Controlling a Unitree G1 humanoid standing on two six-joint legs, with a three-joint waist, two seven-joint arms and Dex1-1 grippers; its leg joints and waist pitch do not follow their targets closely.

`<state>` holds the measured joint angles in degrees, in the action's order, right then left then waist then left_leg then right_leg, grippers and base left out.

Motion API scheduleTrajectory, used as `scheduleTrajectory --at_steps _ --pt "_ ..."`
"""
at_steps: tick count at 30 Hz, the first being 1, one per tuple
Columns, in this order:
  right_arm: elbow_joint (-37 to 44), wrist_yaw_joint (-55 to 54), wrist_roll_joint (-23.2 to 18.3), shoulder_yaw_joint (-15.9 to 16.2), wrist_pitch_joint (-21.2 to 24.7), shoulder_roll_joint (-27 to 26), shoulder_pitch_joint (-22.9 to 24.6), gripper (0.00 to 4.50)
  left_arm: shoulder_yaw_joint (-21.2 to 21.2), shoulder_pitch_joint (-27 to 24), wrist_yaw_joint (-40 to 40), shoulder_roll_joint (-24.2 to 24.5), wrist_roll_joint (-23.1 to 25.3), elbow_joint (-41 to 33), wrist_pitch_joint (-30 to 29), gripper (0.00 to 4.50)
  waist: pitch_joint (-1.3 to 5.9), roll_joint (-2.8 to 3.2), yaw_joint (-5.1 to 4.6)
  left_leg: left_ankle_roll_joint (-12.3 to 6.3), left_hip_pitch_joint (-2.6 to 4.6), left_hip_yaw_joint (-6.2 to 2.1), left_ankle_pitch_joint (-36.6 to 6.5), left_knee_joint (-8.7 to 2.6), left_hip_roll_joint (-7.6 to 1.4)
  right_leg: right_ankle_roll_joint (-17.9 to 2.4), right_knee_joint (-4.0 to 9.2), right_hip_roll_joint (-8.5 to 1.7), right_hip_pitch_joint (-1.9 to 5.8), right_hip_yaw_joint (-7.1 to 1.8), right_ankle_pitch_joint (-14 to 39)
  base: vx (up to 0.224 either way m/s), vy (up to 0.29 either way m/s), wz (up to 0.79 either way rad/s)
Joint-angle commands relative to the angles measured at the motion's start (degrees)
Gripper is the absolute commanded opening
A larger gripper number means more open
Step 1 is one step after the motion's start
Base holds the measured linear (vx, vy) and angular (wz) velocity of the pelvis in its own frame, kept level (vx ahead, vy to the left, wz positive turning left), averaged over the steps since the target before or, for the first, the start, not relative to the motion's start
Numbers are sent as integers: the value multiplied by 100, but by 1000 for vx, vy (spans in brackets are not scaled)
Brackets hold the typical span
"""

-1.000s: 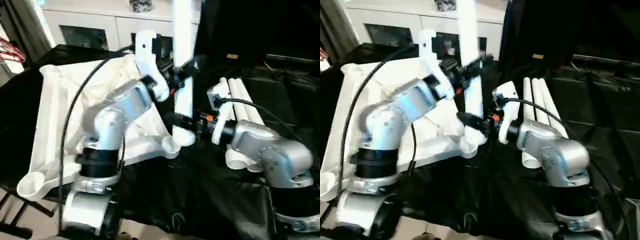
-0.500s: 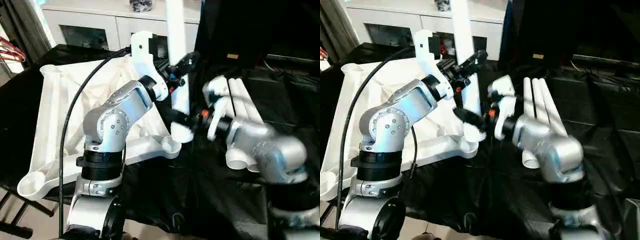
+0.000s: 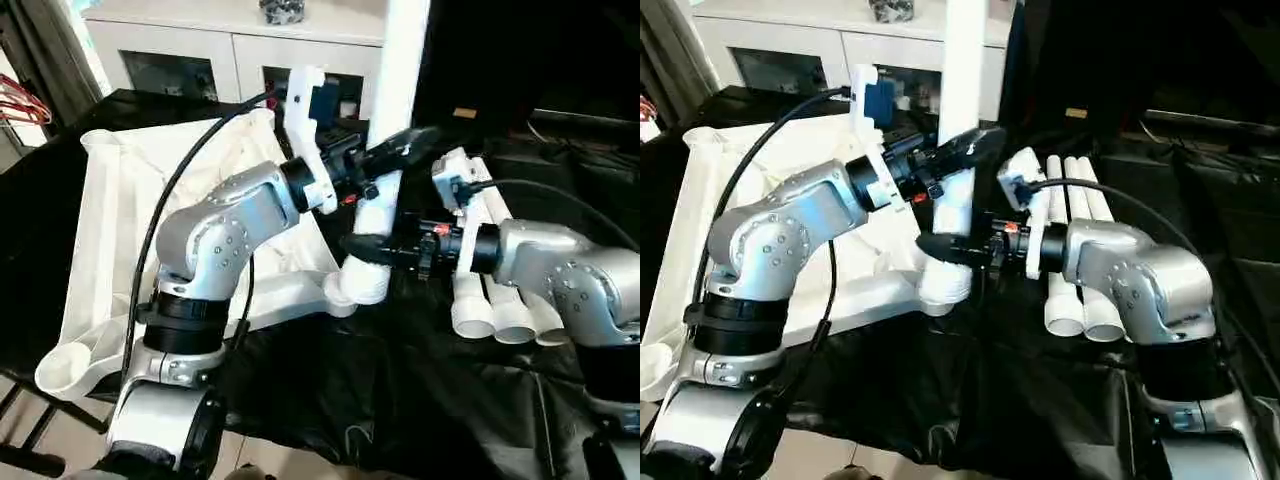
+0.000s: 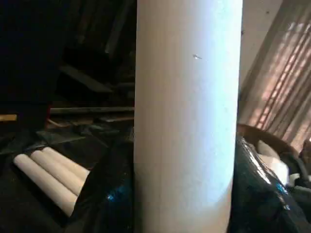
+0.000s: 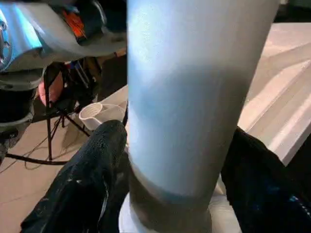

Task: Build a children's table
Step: Pick table leg

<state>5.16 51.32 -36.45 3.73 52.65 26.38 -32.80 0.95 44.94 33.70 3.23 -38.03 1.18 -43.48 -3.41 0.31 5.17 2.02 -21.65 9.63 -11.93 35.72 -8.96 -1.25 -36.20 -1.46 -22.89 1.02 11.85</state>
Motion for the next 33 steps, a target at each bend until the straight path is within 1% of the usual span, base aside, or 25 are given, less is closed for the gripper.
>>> scheduleTrajectory --at_steps 1,2,5,9,10,11,15,16,17,18,19,21,22,24,26,27,28,29,30,31,32,33 --pt "-66 51 10 75 18 37 -78 313 41 101 56 -70 -134 -70 -16 186 432 -114 19 -364 33 -115 167 -307 -341 -1322 359 -589 394 -261 33 0 0 0" --pt "-79 61 28 89 12 30 -70 313 48 93 76 -88 -146 -77 -22 186 431 -126 15 -373 34 -113 152 -308 -341 -1324 367 -588 394 -261 49 0 0 0" --pt "-116 63 75 130 -26 23 -61 313 26 72 110 -88 -141 -87 -21 186 426 -123 19 -379 39 -113 125 -309 -343 -1280 375 -588 389 -263 150 0 0 0" --pt "-173 45 123 144 -89 1 -61 313 -30 35 183 -41 -139 -104 -38 186 429 -122 19 -375 33 -114 151 -309 -340 -1258 370 -587 389 -262 145 0 0 0" --pt "-184 47 127 140 -106 -3 -63 313 -52 25 208 -23 -132 -110 -44 186 428 -99 22 -372 36 -118 148 -308 -342 -1262 370 -589 384 -262 146 0 0 0" --pt "-198 55 133 136 -124 -4 -66 313 -72 18 220 -10 -128 -110 -40 186 429 -113 17 -369 38 -116 137 -311 -345 -1263 371 -582 385 -260 140 0 0 0" --pt "-199 76 128 129 -163 9 -72 313 -132 2 253 27 -114 -107 -43 186 432 -111 18 -377 41 -114 147 -308 -345 -1280 365 -585 387 -262 91 0 0 0" --pt "-181 100 112 129 -175 27 -70 313 -149 -6 275 34 -89 -91 -34 186 433 -87 22 -374 39 -119 159 -308 -345 -1282 358 -585 385 -262 75 0 0 0" --pt "-160 119 99 128 -180 43 -67 313 -158 -10 293 39 -67 -77 -25 186 434 -103 17 -385 33 -117 164 -308 -342 -1286 361 -583 392 -263 37 0 0 0" --pt "-150 133 97 127 -182 51 -65 313 -158 -11 312 43 -51 -58 -18 186 434 -76 20 -380 35 -119 160 -306 -344 -1293 359 -585 389 -263 34 0 0 0" --pt "-133 146 94 124 -183 63 -57 313 -155 -10 329 50 -44 -46 -15 186 435 -89 14 -370 36 -117 140 -306 -344 -1296 366 -582 391 -262 38 0 0 0" --pt "-116 165 100 113 -179 72 -42 313 -152 -2 351 70 -41 -22 -5 186 436 -88 15 -368 38 -119 143 -307 -346 -1308 361 -580 391 -261 5 0 0 0" --pt "-111 174 103 112 -179 77 -34 296 -149 2 357 77 -46 -17 -4 186 436 -90 14 -366 38 -118 137 -306 -344 -1310 362 -581 396 -261 8 0 0 0" --pt "-106 187 112 120 -177 90 -17 276 -152 6 366 87 -52 -10 1 186 434 -91 14 -362 37 -120 129 -309 -343 -1311 362 -581 396 -260 25 0 0 0" --pt "-102 200 116 134 -167 98 2 269 -160 8 378 99 -53 0 13 186 440 -87 14 -372 37 -119 145 -304 -345 -1322 357 -582 397 -261 -17 0 0 0" --pt "-100 204 115 139 -159 96 10 258 -165 7 386 107 -50 4 20 186 438 -77 12 -372 39 -119 129 -303 -345 -1329 362 -579 393 -261 -13 0 0 0" --pt "-100 206 116 141 -156 94 15 247 -164 7 390 109 -49 7 23 186 436 -88 11 -372 41 -116 115 -303 -342 -1326 367 -577 392 -262 4 0 0 0" --pt "-101 209 118 146 -150 88 23 232 -161 7 397 114 -48 11 26 186 437 -75 18 -366 42 -123 125 -307 -349 -1332 360 -582 392 -258 12 0 0 0" --pt "-100 211 116 148 -145 88 28 232 -159 8 397 114 -47 12 27 186 437 -75 18 -366 42 -123 125 -307 -349 -1332 360 -582 392 -258 12 0 0 0" --pt "-103 217 113 155 -137 87 38 225 -154 8 401 114 -45 16 30 186 441 -87 13 -369 40 -118 132 -303 -343 -1337 358 -577 396 -261 -25 0 0 0" --pt "-104 220 112 161 -135 89 45 208 -154 8 406 115 -44 18 31 186 442 -85 16 -369 41 -119 137 -303 -344 -1340 355 -580 398 -261 -34 0 0 0" --pt "-107 224 115 168 -137 92 54 200 -157 7 410 115 -41 20 34 186 439 -80 17 -367 39 -121 141 -305 -347 -1345 357 -580 394 -259 -32 0 0 0"
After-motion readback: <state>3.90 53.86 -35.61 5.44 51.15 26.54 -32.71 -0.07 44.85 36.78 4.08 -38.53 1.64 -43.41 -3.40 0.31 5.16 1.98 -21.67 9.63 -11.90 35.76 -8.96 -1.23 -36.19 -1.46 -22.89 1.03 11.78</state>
